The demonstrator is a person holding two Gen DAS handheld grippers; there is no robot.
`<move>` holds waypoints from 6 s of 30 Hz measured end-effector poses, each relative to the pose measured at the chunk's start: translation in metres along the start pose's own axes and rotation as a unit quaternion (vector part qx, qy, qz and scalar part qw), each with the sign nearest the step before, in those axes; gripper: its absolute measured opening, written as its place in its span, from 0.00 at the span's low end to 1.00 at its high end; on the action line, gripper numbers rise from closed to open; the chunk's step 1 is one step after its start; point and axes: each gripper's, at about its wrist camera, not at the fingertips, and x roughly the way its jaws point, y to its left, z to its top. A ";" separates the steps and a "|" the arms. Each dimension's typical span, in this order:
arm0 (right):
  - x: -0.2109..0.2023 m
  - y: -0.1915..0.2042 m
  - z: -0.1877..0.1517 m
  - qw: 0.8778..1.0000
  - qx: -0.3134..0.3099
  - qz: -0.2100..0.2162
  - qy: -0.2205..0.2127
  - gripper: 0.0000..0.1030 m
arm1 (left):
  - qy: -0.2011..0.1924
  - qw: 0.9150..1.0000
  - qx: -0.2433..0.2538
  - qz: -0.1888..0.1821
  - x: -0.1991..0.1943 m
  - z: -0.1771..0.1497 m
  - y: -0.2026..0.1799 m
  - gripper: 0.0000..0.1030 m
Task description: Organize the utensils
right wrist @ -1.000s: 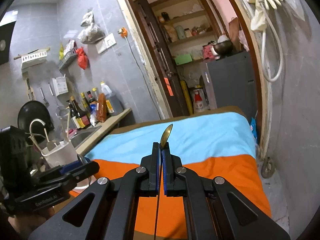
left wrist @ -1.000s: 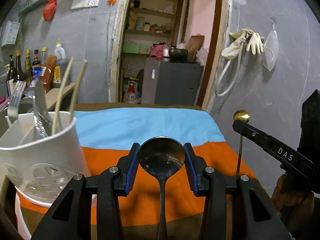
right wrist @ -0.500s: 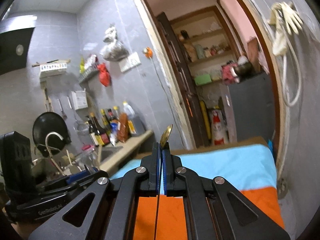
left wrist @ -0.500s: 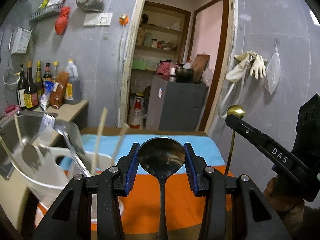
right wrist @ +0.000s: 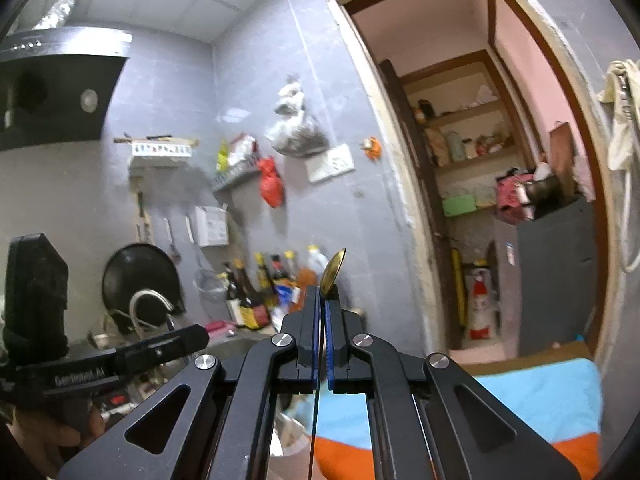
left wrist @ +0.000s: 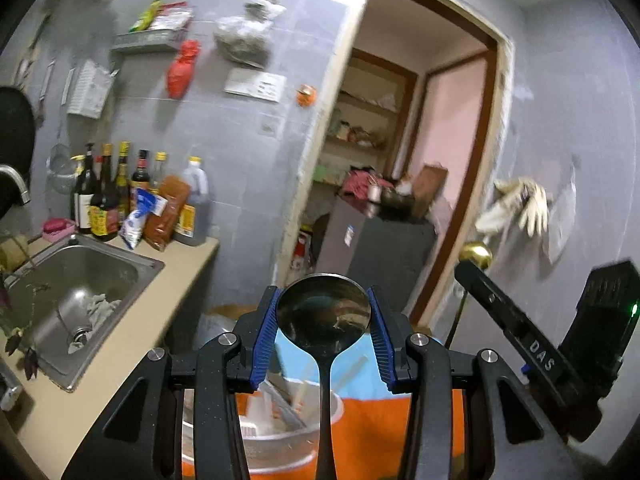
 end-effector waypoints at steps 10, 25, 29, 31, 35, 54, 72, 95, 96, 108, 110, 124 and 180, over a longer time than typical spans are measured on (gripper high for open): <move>0.046 0.031 -0.009 0.999 0.020 0.033 -0.014 0.01 | -0.037 0.998 -0.024 0.044 -0.001 0.022 0.076 0.37; 0.071 0.034 -0.054 0.998 0.034 0.011 0.043 0.02 | -0.074 0.995 -0.055 0.047 0.029 -0.004 0.115 0.37; 0.074 0.039 -0.062 0.998 0.027 0.008 0.053 0.02 | -0.079 0.994 -0.062 0.050 0.030 -0.011 0.121 0.37; 0.075 0.041 -0.067 0.998 0.019 0.005 0.058 0.02 | -0.078 0.994 -0.061 0.053 0.030 -0.016 0.122 0.37; 0.079 0.045 -0.076 0.998 0.002 -0.003 0.069 0.02 | -0.073 0.994 -0.051 0.056 0.031 -0.024 0.120 0.37; 0.081 0.048 -0.092 0.993 -0.011 -0.005 0.115 0.04 | -0.038 0.998 -0.045 0.033 0.028 -0.033 0.116 0.37; 0.062 0.053 -0.083 0.993 -0.018 -0.025 0.112 0.18 | -0.017 0.999 -0.045 0.008 0.015 -0.032 0.111 0.47; -0.031 0.028 -0.045 0.984 -0.003 -0.150 0.094 0.76 | 0.018 0.998 0.032 0.048 -0.016 -0.044 0.048 0.93; -0.037 0.027 -0.043 0.984 -0.002 -0.153 0.094 0.79 | 0.021 0.998 0.034 0.047 -0.019 -0.045 0.044 0.93; -0.127 0.035 -0.016 0.972 -0.007 -0.209 0.107 1.00 | 0.037 0.996 0.044 0.069 -0.077 -0.061 -0.012 0.94; -0.144 0.038 -0.015 0.968 -0.012 -0.222 0.114 1.00 | 0.036 0.996 0.048 0.071 -0.091 -0.063 -0.020 0.94; -0.243 0.062 -0.018 0.954 -0.011 -0.264 0.140 1.00 | 0.030 0.994 0.062 0.083 -0.172 -0.097 -0.066 0.94; -0.274 0.076 -0.028 0.948 -0.013 -0.279 0.150 1.00 | 0.045 0.994 0.064 0.072 -0.194 -0.115 -0.075 0.94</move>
